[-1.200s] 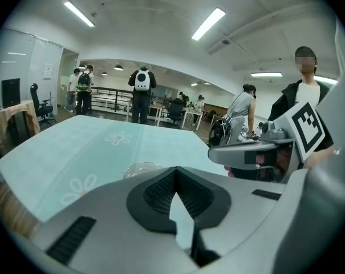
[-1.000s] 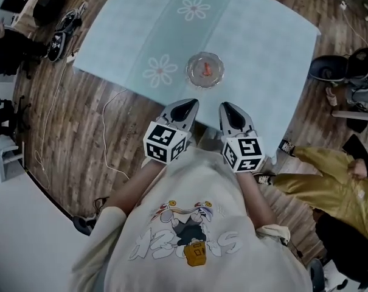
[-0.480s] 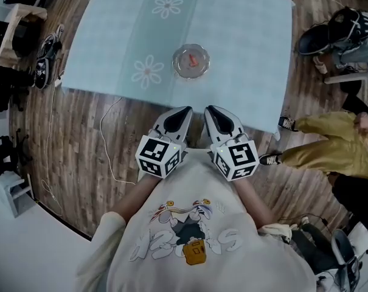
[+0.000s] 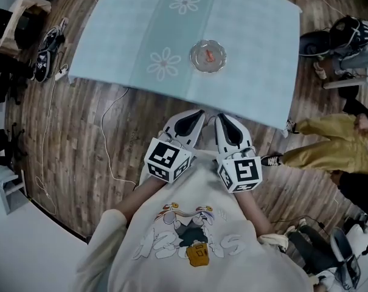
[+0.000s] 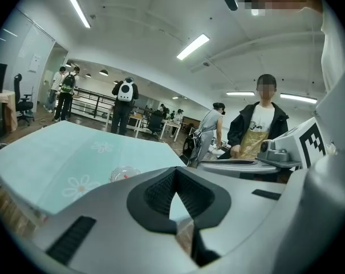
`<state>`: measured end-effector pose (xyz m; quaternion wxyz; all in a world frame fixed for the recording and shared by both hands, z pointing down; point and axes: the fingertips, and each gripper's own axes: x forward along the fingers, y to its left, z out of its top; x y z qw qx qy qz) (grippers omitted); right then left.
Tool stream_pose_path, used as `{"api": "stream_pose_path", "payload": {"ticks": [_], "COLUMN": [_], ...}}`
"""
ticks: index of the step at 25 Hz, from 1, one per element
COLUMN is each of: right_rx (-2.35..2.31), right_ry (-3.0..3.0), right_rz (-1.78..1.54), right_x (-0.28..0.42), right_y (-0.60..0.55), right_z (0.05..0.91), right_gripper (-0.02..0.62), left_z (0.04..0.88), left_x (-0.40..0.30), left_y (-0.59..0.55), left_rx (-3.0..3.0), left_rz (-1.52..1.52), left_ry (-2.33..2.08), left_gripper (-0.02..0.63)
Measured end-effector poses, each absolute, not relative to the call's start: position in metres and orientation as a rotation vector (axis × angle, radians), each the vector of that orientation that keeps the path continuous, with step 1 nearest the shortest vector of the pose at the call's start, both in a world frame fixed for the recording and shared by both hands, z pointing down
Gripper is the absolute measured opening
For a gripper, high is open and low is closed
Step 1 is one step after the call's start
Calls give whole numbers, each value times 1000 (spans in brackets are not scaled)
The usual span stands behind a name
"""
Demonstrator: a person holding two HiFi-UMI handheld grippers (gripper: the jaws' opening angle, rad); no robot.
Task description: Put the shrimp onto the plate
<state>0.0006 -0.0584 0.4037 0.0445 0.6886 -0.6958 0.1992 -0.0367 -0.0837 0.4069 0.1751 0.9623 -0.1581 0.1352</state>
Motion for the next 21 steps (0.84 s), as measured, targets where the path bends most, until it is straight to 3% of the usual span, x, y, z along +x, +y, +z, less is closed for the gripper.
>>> {"api": "stream_pose_path", "payload": {"ticks": [21], "right_rx": [2167], "right_ry": [-2097], "right_rz": [549], "right_x": [-76], "right_y": [-47], "right_z": [402], "right_gripper": [31], "left_z": [396], "left_x": [-109], "left_y": [-70], "left_rx": [2865], "left_rz": [346], "left_ry": [-422], "left_gripper": [3]}}
